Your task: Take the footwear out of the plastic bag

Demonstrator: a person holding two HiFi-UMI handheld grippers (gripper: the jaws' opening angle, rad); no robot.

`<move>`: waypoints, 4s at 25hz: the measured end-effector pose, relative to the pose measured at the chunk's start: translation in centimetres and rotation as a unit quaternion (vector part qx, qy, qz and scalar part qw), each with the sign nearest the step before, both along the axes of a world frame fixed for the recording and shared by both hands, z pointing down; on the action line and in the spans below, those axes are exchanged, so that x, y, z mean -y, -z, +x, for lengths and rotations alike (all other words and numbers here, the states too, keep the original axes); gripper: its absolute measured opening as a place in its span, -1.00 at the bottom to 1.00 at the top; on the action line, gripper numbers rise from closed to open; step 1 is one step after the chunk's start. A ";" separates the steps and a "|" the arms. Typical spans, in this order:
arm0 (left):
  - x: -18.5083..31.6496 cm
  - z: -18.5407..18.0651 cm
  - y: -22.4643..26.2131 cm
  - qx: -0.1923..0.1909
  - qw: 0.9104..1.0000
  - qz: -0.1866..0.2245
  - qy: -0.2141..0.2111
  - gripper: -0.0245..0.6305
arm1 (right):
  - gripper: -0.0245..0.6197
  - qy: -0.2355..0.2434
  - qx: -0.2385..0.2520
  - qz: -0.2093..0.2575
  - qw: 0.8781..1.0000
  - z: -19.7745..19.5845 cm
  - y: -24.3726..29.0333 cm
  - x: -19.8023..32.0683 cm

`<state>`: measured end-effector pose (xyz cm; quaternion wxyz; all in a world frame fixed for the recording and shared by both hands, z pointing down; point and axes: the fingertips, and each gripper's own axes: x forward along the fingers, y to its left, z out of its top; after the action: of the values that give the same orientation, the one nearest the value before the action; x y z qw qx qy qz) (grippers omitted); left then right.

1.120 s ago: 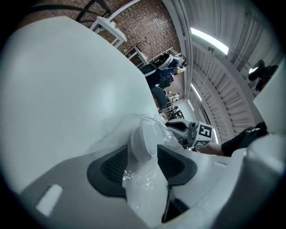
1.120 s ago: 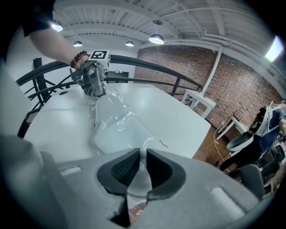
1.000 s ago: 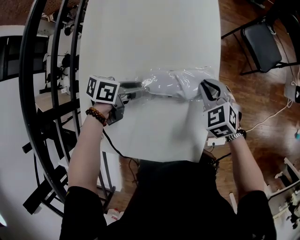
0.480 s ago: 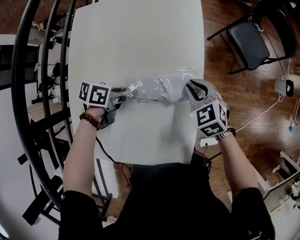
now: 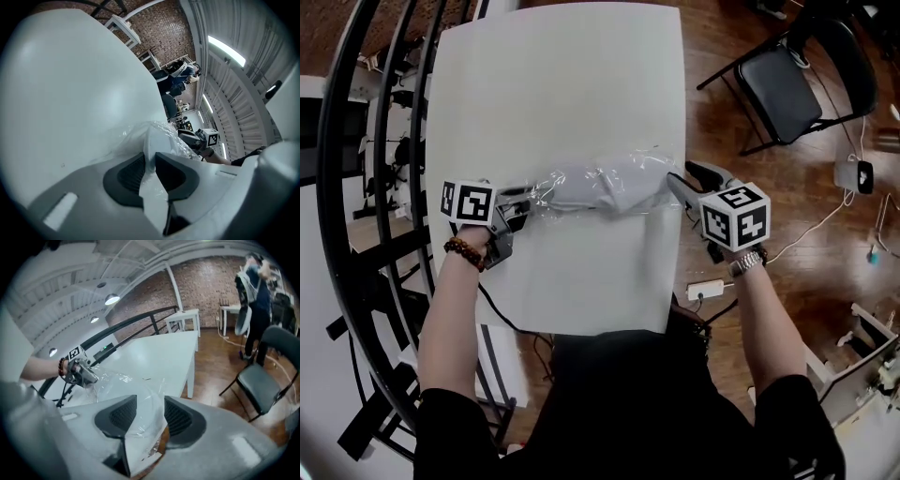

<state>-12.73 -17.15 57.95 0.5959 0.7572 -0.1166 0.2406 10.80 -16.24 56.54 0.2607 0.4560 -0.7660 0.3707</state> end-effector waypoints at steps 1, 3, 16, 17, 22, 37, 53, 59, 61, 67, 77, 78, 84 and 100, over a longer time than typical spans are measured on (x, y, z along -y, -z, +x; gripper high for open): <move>0.0 0.0 0.1 -0.003 1.000 -0.001 0.004 -0.66 | -0.39 -0.008 0.021 -0.013 1.000 0.0 -0.2 -0.1; -0.1 0.0 0.3 -0.008 1.000 -0.001 0.011 -0.67 | -0.49 -0.009 0.037 -0.023 0.999 0.0 -0.2 -0.4; -0.3 -2.6 2.2 -0.006 0.997 0.021 0.076 -0.68 | -0.94 -0.005 0.007 0.013 1.000 0.6 1.9 -0.6; -0.2 -3.0 2.4 -0.008 0.996 0.022 0.083 -0.68 | -0.94 -0.008 0.004 0.015 1.000 0.7 2.1 -0.5; 0.2 -4.3 3.5 -0.017 0.992 0.028 0.124 -0.69 | -0.94 -0.023 -0.003 0.025 0.999 1.5 2.8 0.5; -1.4 -8.3 6.0 -0.066 0.967 0.030 0.243 -0.70 | -0.94 -0.071 0.005 0.041 0.997 2.7 4.5 1.9; -2.4 -14.0 8.7 -0.112 0.927 0.037 0.356 -0.70 | -0.94 -0.137 0.031 0.050 0.989 5.4 6.5 2.9; -2.3 -16.5 8.2 -0.109 0.907 0.039 0.406 -0.70 | -0.94 -0.188 0.031 0.058 0.980 7.5 7.1 3.4; -2.0 -17.3 8.0 -0.106 0.900 0.038 0.422 -0.70 | -0.94 -0.207 0.029 0.063 0.976 7.9 7.3 3.7; -1.6 -18.4 7.2 -0.110 0.875 0.038 0.470 -0.70 | -0.94 -0.280 0.064 0.063 0.956 8.9 6.8 3.9; -1.2 -18.5 5.6 -0.110 0.843 0.027 0.526 -0.70 | -0.94 -0.324 0.104 0.043 0.939 7.1 5.4 3.3; -1.1 -18.4 5.3 -0.103 0.842 0.026 0.529 -0.70 | -0.94 -0.322 0.106 0.041 0.940 6.6 5.3 3.3; -1.0 -18.2 4.5 -0.018 0.864 0.065 0.499 -0.62 | -0.83 -0.275 0.101 0.030 0.956 3.2 4.6 2.5; -2.7 -18.5 2.5 0.138 0.868 0.080 0.471 -0.07 | -0.57 -0.203 0.054 0.009 0.978 3.1 3.4 -0.8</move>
<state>-31.18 -14.41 55.49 0.5539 0.6169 -0.5586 0.0233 13.91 -15.48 53.10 0.1341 0.5835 -0.6741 0.4326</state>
